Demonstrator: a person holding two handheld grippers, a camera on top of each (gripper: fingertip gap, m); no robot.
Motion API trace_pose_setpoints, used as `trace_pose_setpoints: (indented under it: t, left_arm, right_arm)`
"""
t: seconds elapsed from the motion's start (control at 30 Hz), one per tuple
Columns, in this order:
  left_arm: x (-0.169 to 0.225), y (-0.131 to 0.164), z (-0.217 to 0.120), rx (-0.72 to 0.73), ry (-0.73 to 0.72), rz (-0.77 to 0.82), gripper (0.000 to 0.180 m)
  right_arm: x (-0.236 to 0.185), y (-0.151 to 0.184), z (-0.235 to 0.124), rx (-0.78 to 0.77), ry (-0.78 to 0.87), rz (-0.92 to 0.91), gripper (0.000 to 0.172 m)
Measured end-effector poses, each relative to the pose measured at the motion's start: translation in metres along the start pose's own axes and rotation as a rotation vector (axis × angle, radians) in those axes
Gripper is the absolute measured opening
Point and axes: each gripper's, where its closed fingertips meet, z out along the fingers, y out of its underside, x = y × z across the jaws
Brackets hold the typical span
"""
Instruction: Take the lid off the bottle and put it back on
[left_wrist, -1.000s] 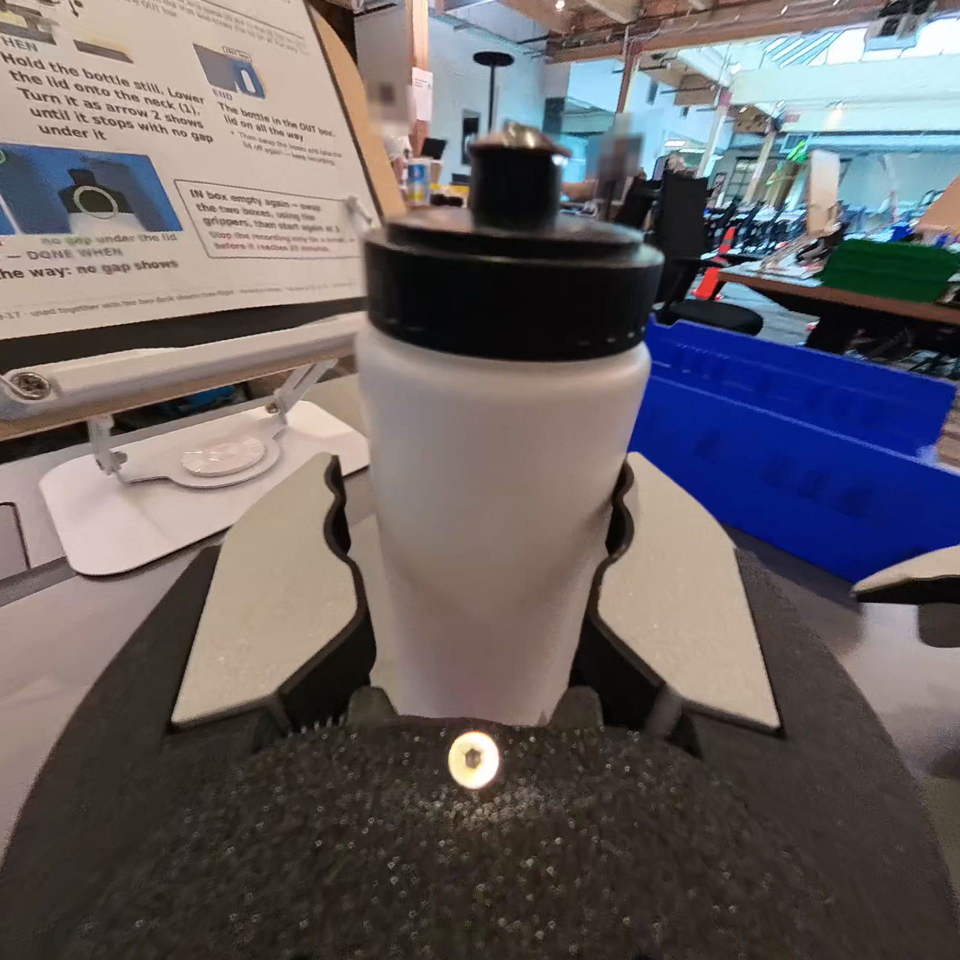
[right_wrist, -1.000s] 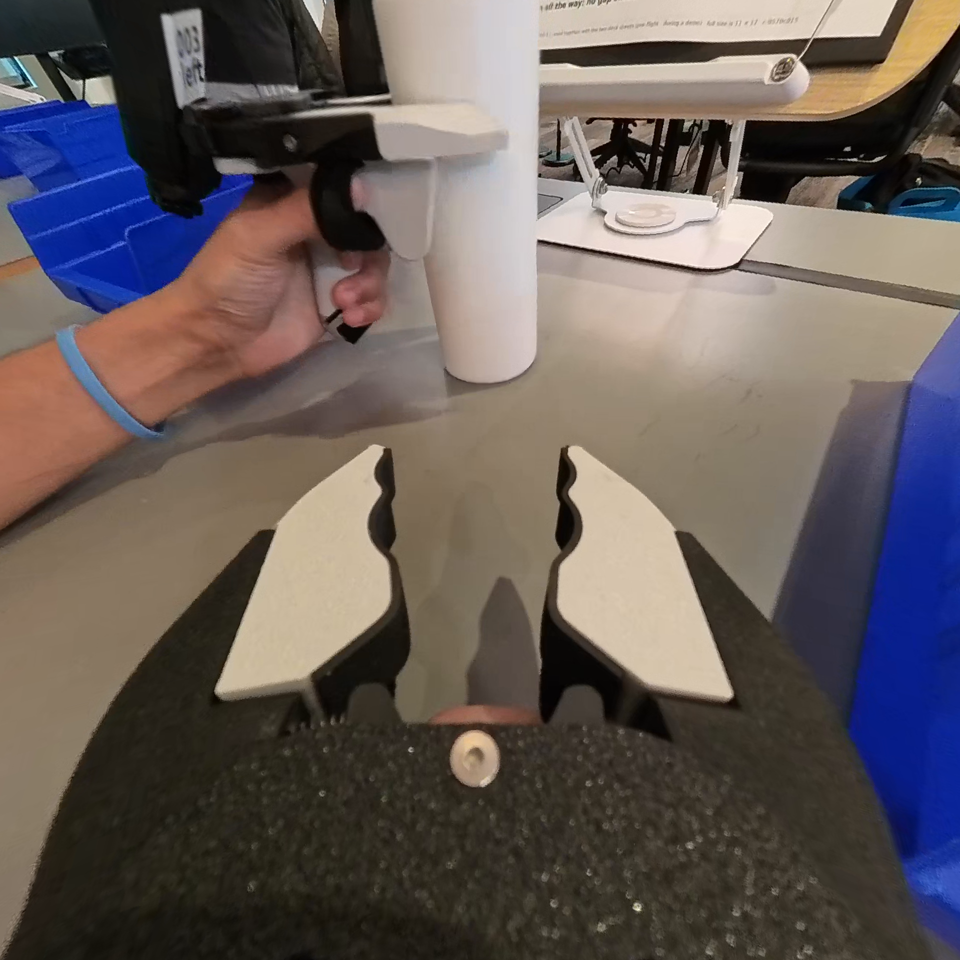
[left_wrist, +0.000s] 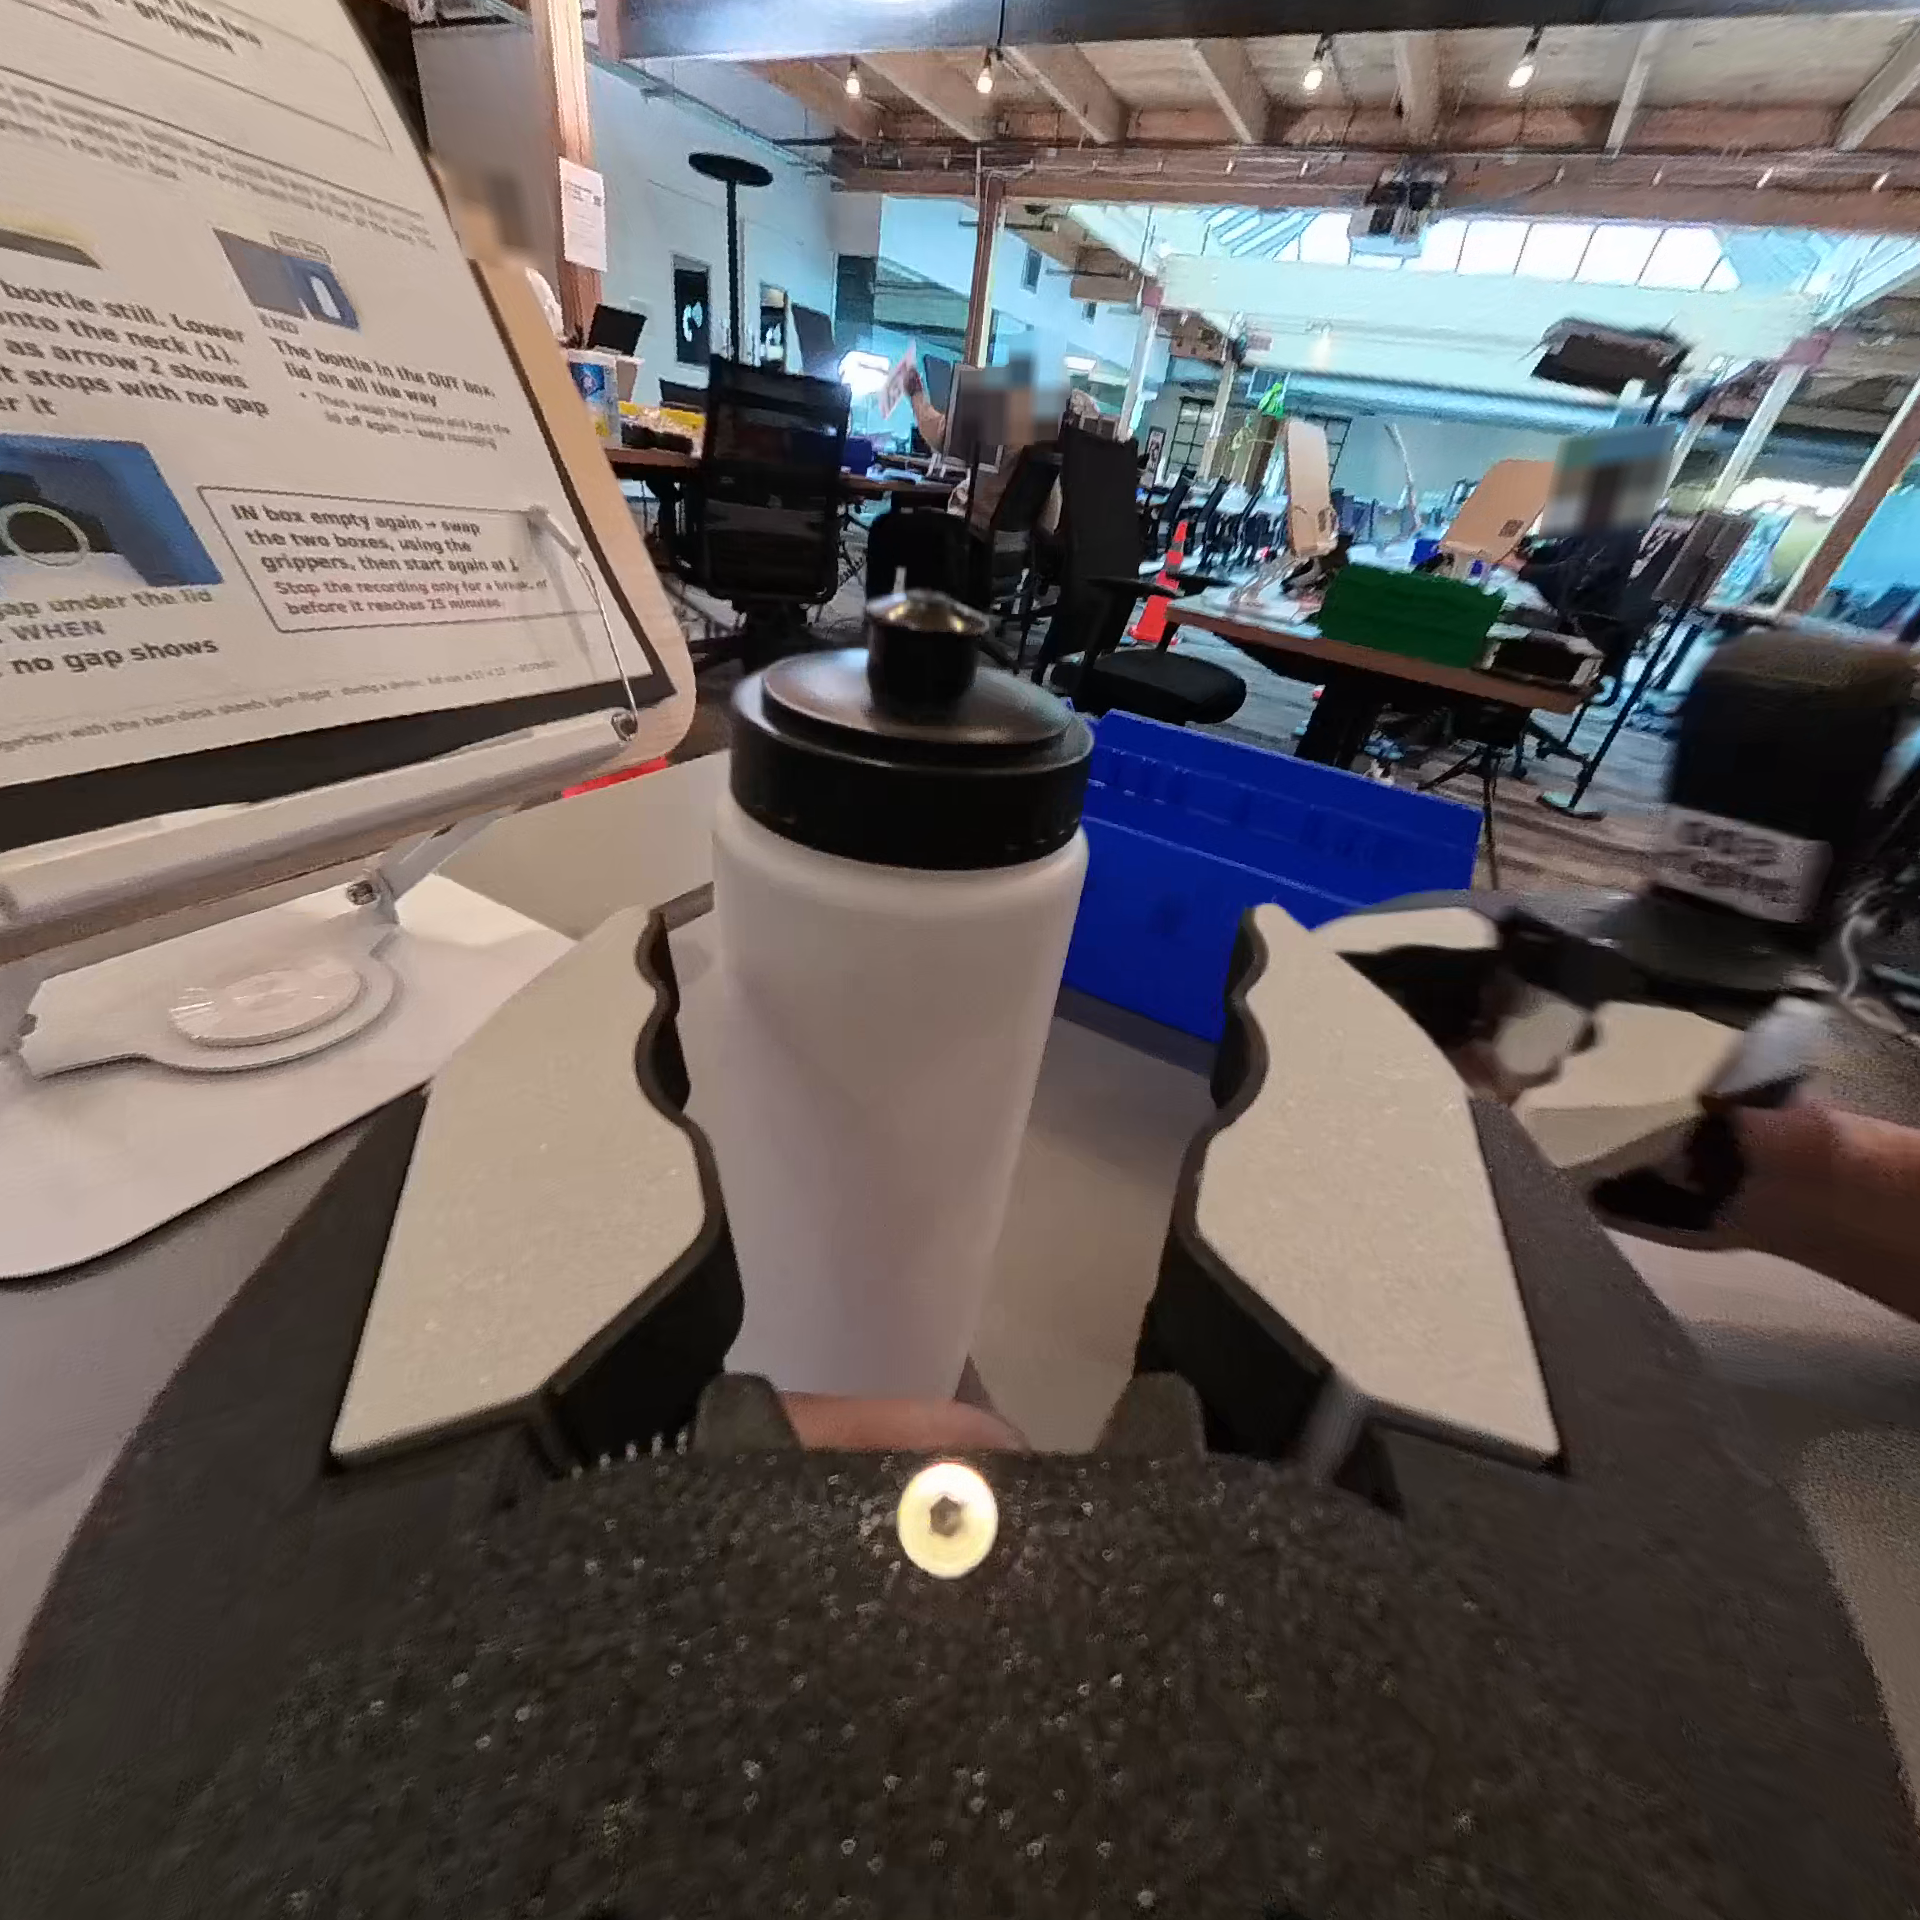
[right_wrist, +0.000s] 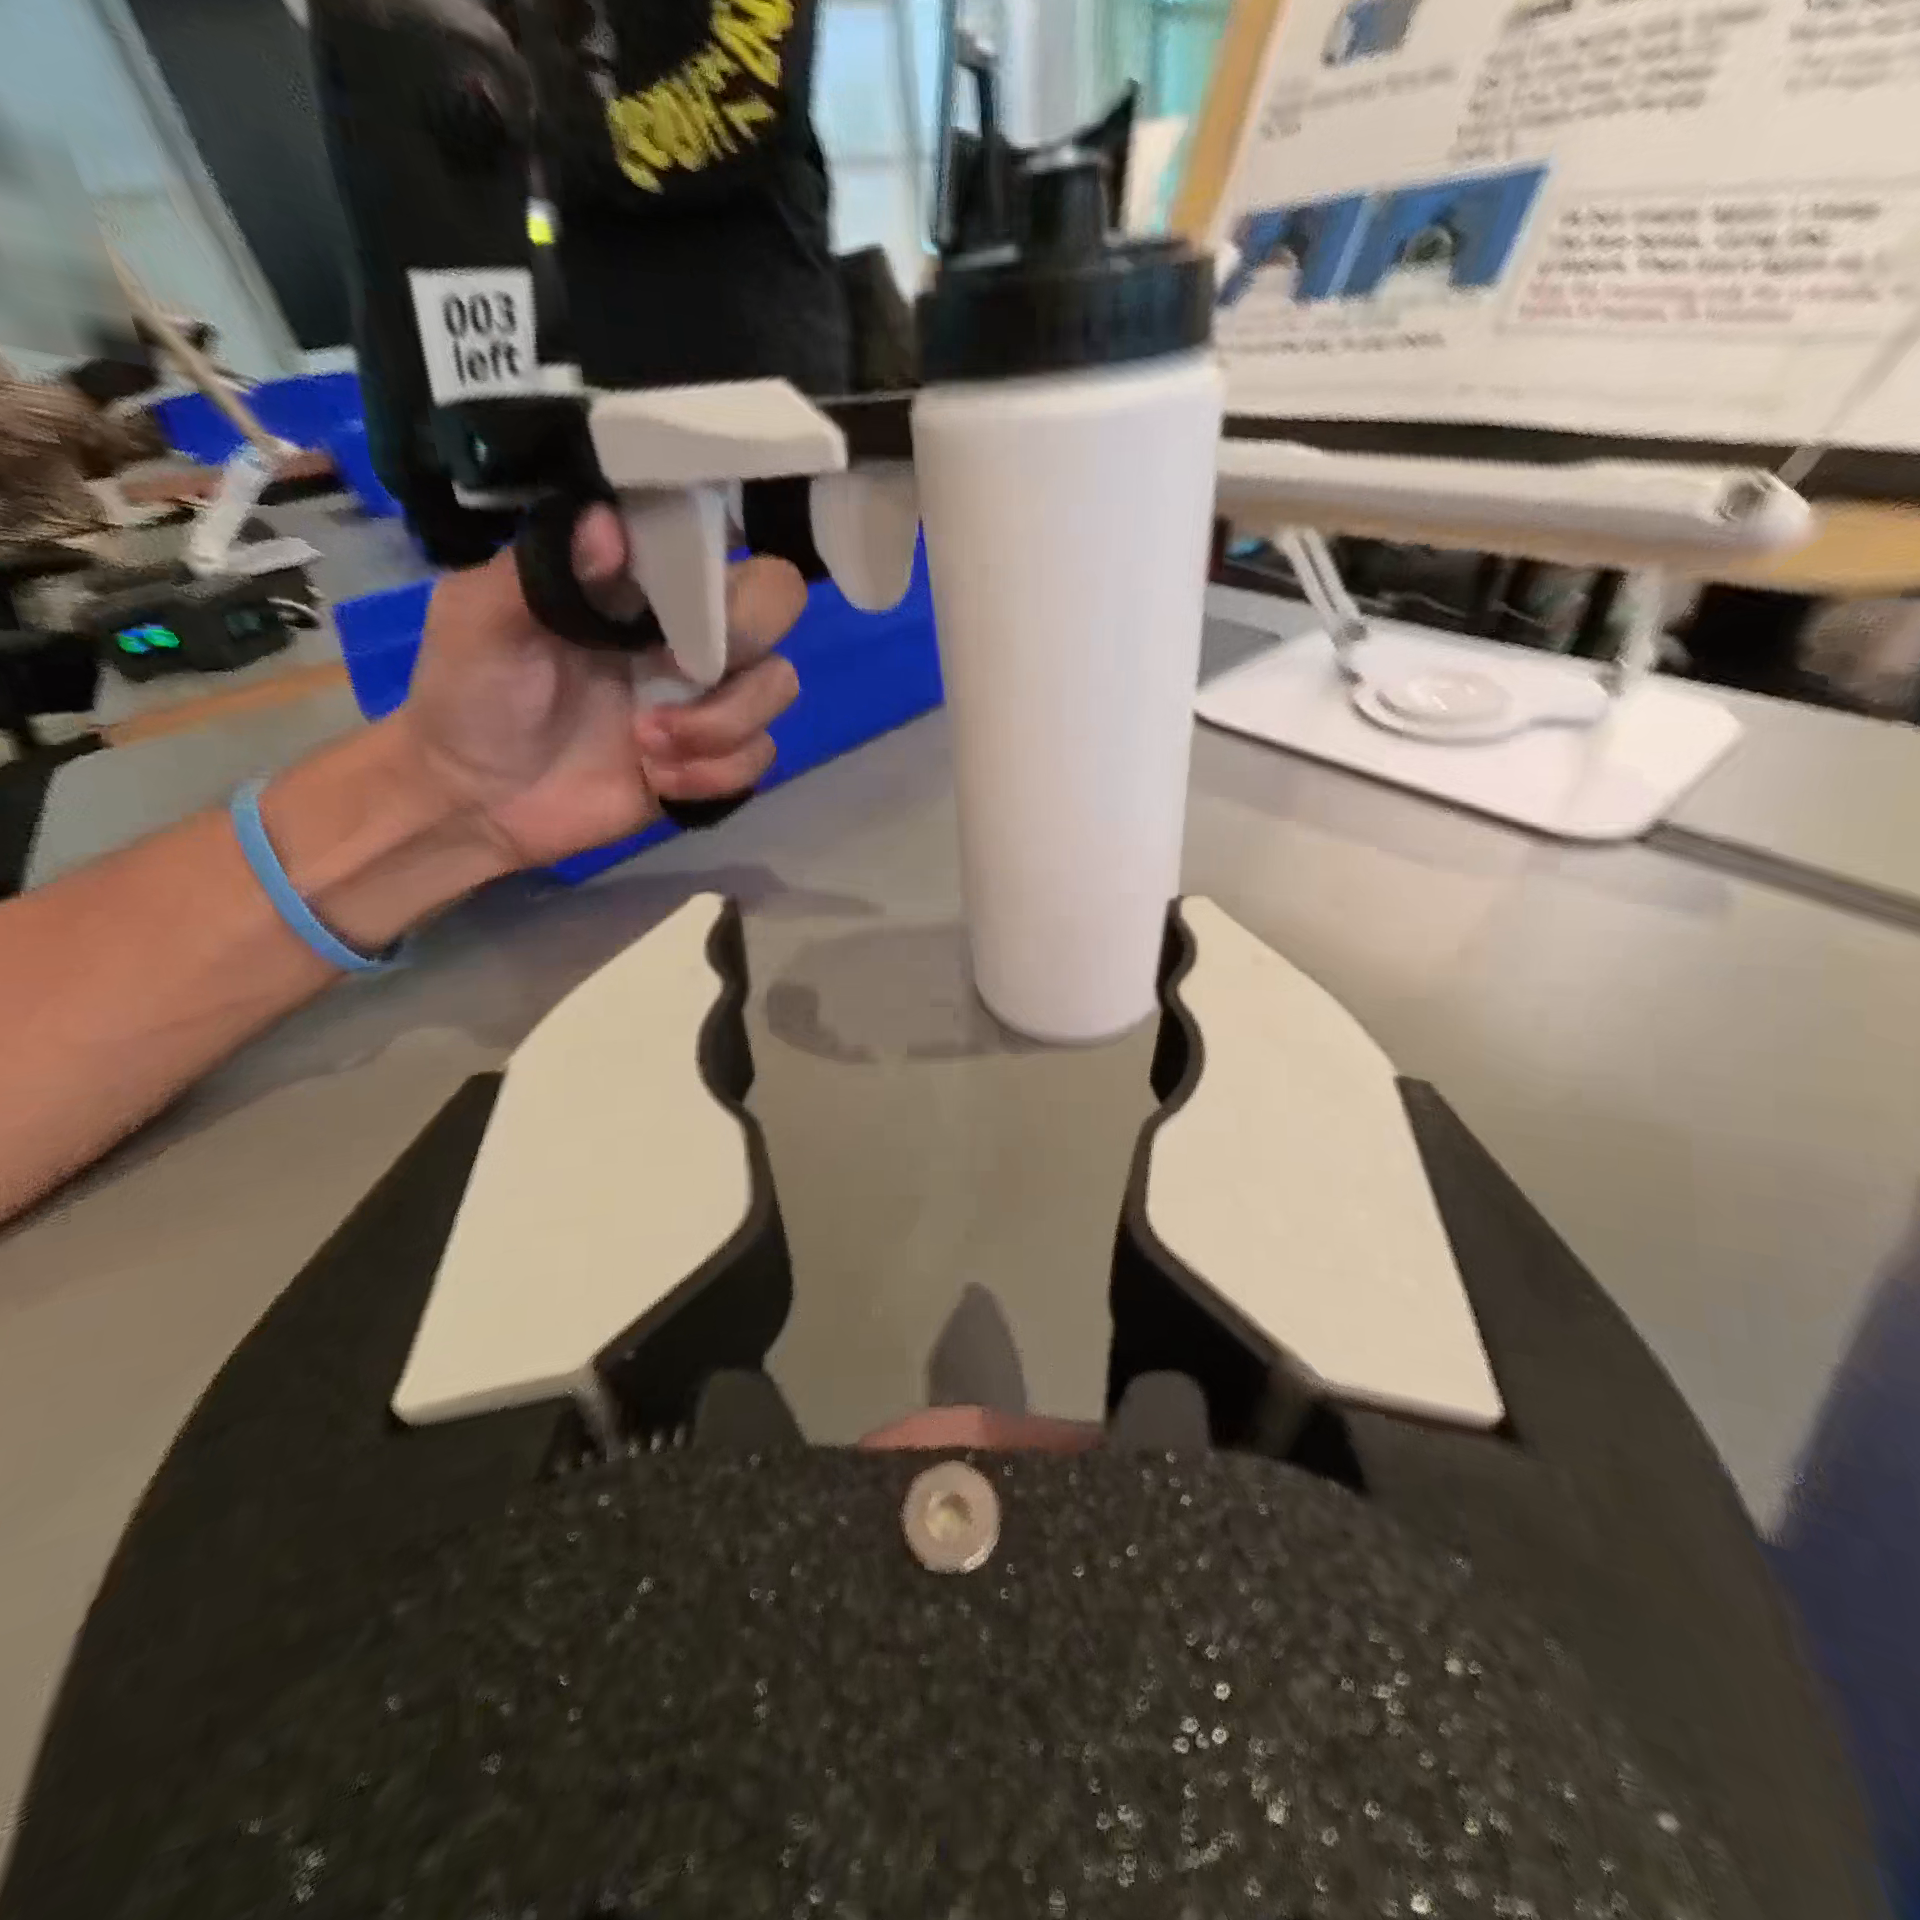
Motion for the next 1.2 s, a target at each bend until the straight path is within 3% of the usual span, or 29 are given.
trace_pose_setpoints:
  t: [0.1, 0.2, 0.27, 0.37, 0.47, 0.57, 0.67, 0.7, 0.8, 0.9, 1.0, 1.07, 1.2]
  left_arm:
    - [-0.001, -0.013, -0.010, 0.051, 0.025, -0.036, 0.098]
    - [-0.004, -0.035, -0.024, 0.156, 0.027, -0.037, 0.082]
    - [-0.003, -0.042, -0.030, 0.174, 0.045, -0.054, 0.084]
    - [-0.005, -0.039, -0.031, 0.143, 0.063, -0.074, 0.090]
    - [-0.005, -0.032, -0.028, 0.083, 0.072, -0.081, 0.092]
    - [-0.001, -0.027, -0.025, 0.008, 0.066, -0.057, 0.091]
    - [0.001, -0.024, -0.022, -0.165, 0.015, 0.027, 0.085]
    - [0.000, -0.022, -0.022, -0.264, -0.008, 0.080, 0.079]
    - [-0.010, -0.021, -0.022, -0.602, -0.063, 0.344, 0.084]
    - [-0.008, -0.021, -0.018, -0.961, 0.065, 0.510, 0.087]
    - [-0.007, -0.016, -0.016, -1.270, 0.229, 0.530, 0.086]
    - [-0.015, -0.015, -0.010, -1.375, 0.273, 0.596, 0.085]
    - [-0.013, -0.017, 0.013, -1.401, 0.364, 0.600, 0.077]
  right_arm:
    - [0.014, -0.017, 0.037, 0.019, -0.083, -0.019, 0.085]
    - [0.030, -0.030, 0.071, 0.041, -0.125, -0.086, 0.092]
    - [0.032, -0.039, 0.087, 0.061, -0.194, -0.097, 0.094]
    - [0.017, -0.043, 0.101, 0.056, -0.371, -0.088, 0.099]
    - [0.017, -0.041, 0.114, 0.033, -0.398, -0.122, 0.102]
    - [0.020, -0.044, 0.121, 0.049, -0.410, -0.127, 0.084]
    - [0.022, -0.045, 0.122, 0.066, -0.427, -0.114, 0.083]
    - [0.022, -0.045, 0.121, 0.070, -0.429, -0.116, 0.083]
    - [0.022, -0.045, 0.121, 0.086, -0.431, -0.112, 0.083]
    - [0.021, -0.045, 0.120, 0.094, -0.434, -0.118, 0.083]
    - [0.020, -0.045, 0.118, 0.111, -0.432, -0.123, 0.083]
    - [0.020, -0.045, 0.118, 0.100, -0.428, -0.134, 0.083]
    - [0.021, -0.045, 0.119, 0.104, -0.425, -0.126, 0.083]
